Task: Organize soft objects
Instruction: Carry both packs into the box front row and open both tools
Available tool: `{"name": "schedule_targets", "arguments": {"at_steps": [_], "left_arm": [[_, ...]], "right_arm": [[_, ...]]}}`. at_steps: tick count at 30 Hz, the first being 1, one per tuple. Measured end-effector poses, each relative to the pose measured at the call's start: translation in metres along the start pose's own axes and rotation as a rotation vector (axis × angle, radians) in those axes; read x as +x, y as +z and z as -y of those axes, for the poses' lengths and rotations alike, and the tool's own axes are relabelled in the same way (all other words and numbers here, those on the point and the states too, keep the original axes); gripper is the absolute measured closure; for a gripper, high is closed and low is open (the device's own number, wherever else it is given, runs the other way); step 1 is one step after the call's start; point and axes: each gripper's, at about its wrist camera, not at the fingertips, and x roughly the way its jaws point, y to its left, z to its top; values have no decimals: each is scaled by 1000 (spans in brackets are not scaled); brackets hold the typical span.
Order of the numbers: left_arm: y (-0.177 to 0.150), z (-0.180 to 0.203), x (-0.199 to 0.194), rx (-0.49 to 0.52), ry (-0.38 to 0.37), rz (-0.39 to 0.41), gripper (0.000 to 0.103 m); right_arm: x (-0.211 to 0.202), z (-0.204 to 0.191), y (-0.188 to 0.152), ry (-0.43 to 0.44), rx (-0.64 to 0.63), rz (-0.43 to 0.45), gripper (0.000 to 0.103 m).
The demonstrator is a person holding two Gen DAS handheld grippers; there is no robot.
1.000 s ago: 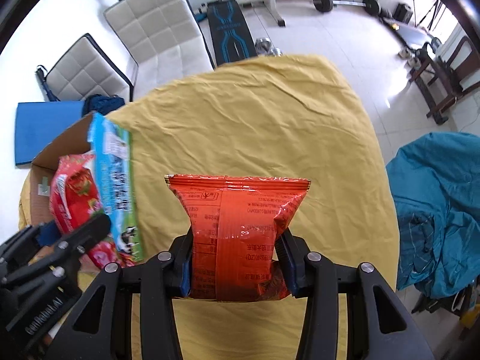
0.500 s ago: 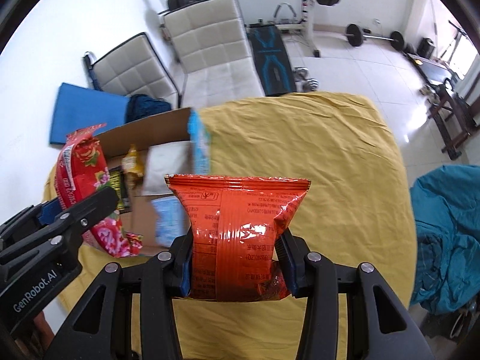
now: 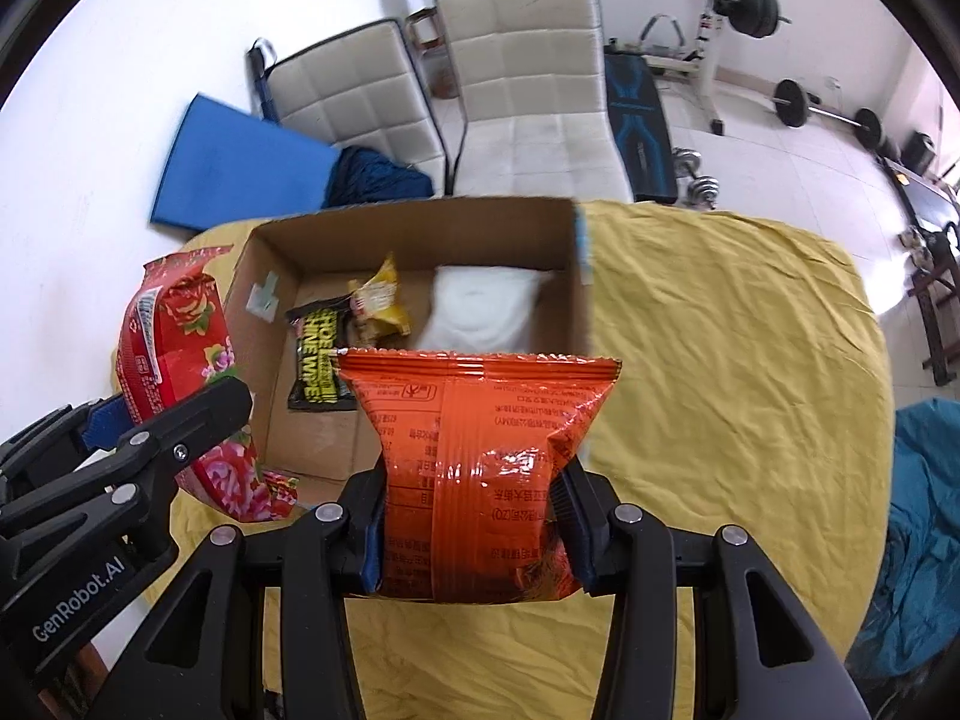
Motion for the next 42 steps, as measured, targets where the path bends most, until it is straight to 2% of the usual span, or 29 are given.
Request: {"name": "schedule_targets", "arguments": {"at_steps": [6,16,18,21,25,32,36,42], "left_arm": [[4,-38,41,-40,10,-72,61],[7,-92,135,-148,-87,-299,61],[9,-98,148,-168,-116,-334,61],[10,-104,166,-170,-114,-366,61],[6,-100,179,-139,-78,-398,61],[-10,-95,195,-124,-68,-440,61],[-17,-101,196,-123,-73,-444,61],[-20,-100,195,-87,-52,-431,60]], "right_arm": [[50,-29,10,19,-14,-46,55],[157,-39,10,101,92,-194,55],[174,-38,9,128,119,-216,55],[201,-39,5,118,134,-248,55],[223,-44,1,86,115,-279,55],[253,-48,-7,46,91,-335,55],[267,-47,-14,43,83,-362,54],[275,-39,-15,-26,53,-377,54]]}}
